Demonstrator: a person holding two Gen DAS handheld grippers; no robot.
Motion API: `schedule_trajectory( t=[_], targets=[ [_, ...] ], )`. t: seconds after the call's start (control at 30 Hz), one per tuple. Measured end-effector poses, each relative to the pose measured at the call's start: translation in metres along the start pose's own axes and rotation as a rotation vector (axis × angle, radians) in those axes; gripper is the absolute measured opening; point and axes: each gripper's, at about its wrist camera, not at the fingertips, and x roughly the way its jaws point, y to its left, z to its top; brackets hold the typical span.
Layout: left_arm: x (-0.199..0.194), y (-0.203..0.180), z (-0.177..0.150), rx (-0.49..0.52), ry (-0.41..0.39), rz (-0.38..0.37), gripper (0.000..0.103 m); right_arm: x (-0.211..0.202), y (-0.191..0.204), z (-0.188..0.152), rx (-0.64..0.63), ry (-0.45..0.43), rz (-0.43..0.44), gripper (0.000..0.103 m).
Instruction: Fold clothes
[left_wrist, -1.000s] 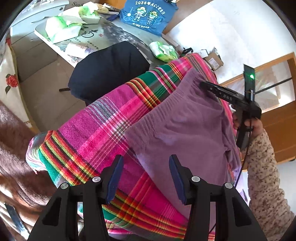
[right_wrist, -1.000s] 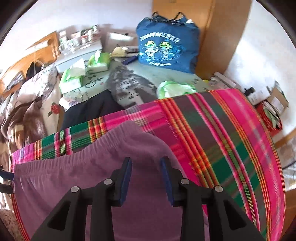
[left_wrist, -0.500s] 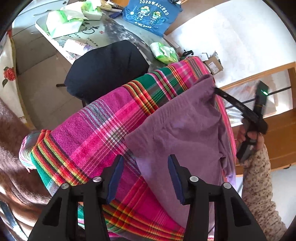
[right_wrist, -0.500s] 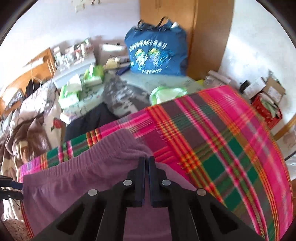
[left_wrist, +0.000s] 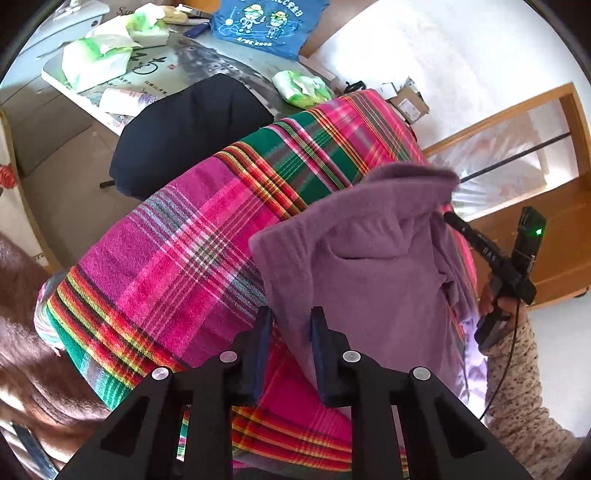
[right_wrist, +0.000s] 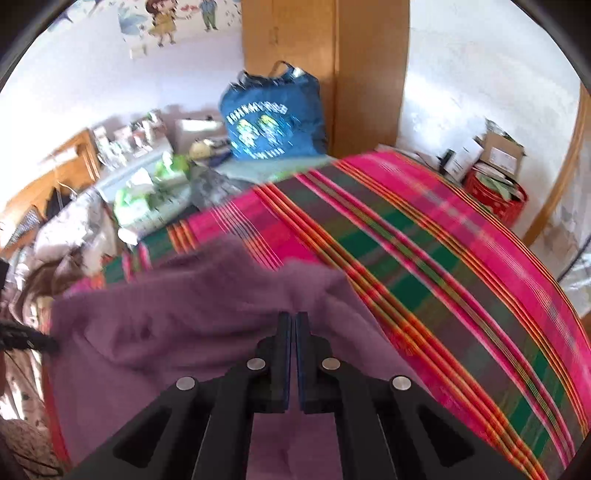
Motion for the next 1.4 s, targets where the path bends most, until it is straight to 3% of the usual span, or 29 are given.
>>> schedule_trajectory(
  t=[0.13,0.17,0.23,0.37,0.53,0.73,0.8,1.03,1.23,1.4],
  targets=[
    [-0.015,0.007,0.010,-0.021,-0.071,0.024,0.028,0.005,-0.015,-0.006,0.045,0.040,-0.034,0.003],
    [-0.019,0.010,0.014,-0.035,-0.091,0.027,0.033,0.004,-0.017,-0.003,0.064,0.030,-0.028,0.004],
    [-0.026,0.016,0.020,-0.065,-0.128,0.040,0.033,0.000,-0.019,0.008,0.097,0.001,0.002,0.005],
    [-0.027,0.023,0.035,-0.084,-0.175,0.070,0.033,0.008,0.009,0.042,0.026,-0.014,0.002,0.025],
    [-0.015,0.016,0.046,-0.039,-0.149,0.061,0.033,0.045,0.060,0.066,-0.065,0.046,0.054,0.025],
    [0.010,0.004,0.048,0.027,-0.049,-0.011,0.033,0.069,0.082,0.072,0.007,0.087,0.121,0.025],
    [0.011,-0.002,0.045,0.073,-0.049,0.003,0.033,0.070,0.087,0.072,0.006,0.093,0.120,0.025],
    [0.010,-0.020,0.039,0.153,-0.032,-0.073,0.033,0.067,0.092,0.071,0.028,0.104,0.130,0.025],
    [0.017,-0.052,0.019,0.323,-0.002,-0.066,0.033,0.065,0.107,0.072,0.026,0.122,0.164,0.025],
    [0.025,-0.066,0.004,0.408,0.033,-0.062,0.033,0.057,0.130,0.078,-0.002,0.110,0.175,0.033]
  ],
)
